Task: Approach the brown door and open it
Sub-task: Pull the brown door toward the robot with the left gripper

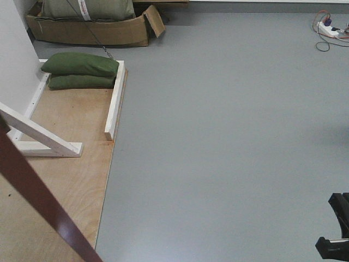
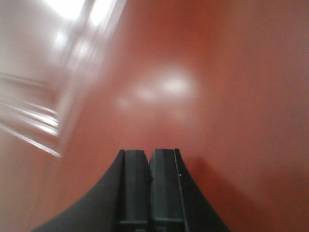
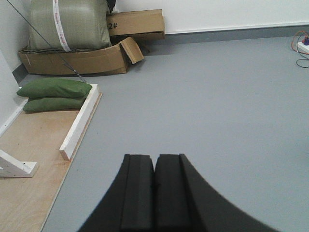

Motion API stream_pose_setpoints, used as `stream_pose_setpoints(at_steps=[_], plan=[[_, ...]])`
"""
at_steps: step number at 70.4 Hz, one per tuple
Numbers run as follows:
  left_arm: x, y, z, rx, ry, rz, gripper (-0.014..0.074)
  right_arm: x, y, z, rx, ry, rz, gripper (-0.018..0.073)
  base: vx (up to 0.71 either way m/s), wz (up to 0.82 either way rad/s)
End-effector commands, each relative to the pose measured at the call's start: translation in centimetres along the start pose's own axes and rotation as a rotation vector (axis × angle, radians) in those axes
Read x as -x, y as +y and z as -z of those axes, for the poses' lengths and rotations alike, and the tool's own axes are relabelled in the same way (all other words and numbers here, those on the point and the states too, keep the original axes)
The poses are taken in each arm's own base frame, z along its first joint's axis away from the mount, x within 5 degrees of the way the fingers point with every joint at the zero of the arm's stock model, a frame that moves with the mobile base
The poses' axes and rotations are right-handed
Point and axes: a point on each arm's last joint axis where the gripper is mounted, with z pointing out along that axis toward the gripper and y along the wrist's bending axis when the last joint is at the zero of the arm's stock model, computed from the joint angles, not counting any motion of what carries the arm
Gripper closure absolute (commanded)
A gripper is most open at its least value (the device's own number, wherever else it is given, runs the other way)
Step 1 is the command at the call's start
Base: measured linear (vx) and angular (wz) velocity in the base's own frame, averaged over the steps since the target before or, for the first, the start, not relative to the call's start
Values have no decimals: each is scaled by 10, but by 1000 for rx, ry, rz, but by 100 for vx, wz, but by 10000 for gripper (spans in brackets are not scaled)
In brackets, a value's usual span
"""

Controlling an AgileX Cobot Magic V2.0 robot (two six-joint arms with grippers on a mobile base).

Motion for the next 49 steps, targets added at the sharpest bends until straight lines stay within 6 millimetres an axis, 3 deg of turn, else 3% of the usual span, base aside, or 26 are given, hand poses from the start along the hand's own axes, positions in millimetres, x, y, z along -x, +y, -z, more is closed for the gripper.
stream_pose_setpoints(at_steps=[1,16,49], plan=[[5,-12,1,-53,4,-25,580,7,0,1,-3,-95,16,559,0,0],[-8,-18,-6,-118,81,-74,580,7,0,1,-3,-95,16,559,0,0],[-55,-21,-39,-266,279,-46,580,7,0,1,-3,-95,16,559,0,0]])
